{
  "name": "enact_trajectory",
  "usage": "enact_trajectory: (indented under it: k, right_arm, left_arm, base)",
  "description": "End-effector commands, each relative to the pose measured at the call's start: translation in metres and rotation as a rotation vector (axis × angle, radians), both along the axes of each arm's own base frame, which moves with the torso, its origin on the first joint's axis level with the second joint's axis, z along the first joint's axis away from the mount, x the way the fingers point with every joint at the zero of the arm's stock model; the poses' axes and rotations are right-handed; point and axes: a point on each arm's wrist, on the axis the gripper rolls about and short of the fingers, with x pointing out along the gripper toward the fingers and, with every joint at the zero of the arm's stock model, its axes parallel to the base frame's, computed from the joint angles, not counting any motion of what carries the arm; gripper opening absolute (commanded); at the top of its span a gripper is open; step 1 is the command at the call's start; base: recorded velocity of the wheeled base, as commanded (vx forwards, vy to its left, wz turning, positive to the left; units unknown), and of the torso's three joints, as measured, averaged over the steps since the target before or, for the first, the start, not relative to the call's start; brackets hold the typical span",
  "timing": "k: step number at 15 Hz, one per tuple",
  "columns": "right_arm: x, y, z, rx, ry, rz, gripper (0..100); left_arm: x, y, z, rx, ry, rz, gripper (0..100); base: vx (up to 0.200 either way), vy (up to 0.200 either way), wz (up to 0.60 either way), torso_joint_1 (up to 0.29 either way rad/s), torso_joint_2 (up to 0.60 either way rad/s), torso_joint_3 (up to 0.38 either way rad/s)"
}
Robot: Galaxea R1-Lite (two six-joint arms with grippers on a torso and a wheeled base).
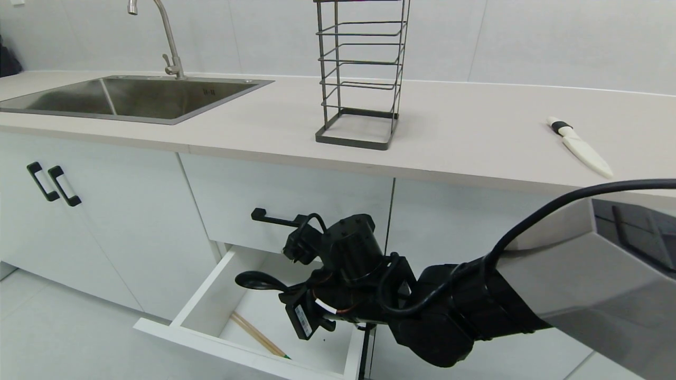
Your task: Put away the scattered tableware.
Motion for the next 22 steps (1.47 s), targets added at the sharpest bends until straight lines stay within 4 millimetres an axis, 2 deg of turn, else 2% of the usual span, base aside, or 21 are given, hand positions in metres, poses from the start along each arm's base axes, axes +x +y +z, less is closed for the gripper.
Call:
enact_trajectory:
  k: [1,9,15,22]
  right_arm:
    - [0.001,0.001,-0.007,-0.012,0.008,0.000,0]
    - [0.010,0.008,-0.014,-0.010,0.001,-0.003,0]
    - [0.018,0.008,-0.040,-0.065,0.016,-0.003,0]
    - [0.032,0.011,-0.058,-0.090,0.018,-0.034,0]
  left_arm:
    - [0.000,0.000,0.000,0.000,0.001,0.000,100]
    - [0.000,0.000,0.000,0.000,0.001,0.000,100]
    - [0.000,0.000,0.000,0.000,0.001,0.000,100]
    - [0.000,0.000,0.000,0.000,0.001,0.000,100]
  base:
    - [0.000,0.000,0.00,0.000,0.00,0.000]
    - [0.000,0.000,0.00,0.000,0.00,0.000]
    - [0.000,0.000,0.00,0.000,0.00,0.000]
    - [0.000,0.000,0.00,0.000,0.00,0.000]
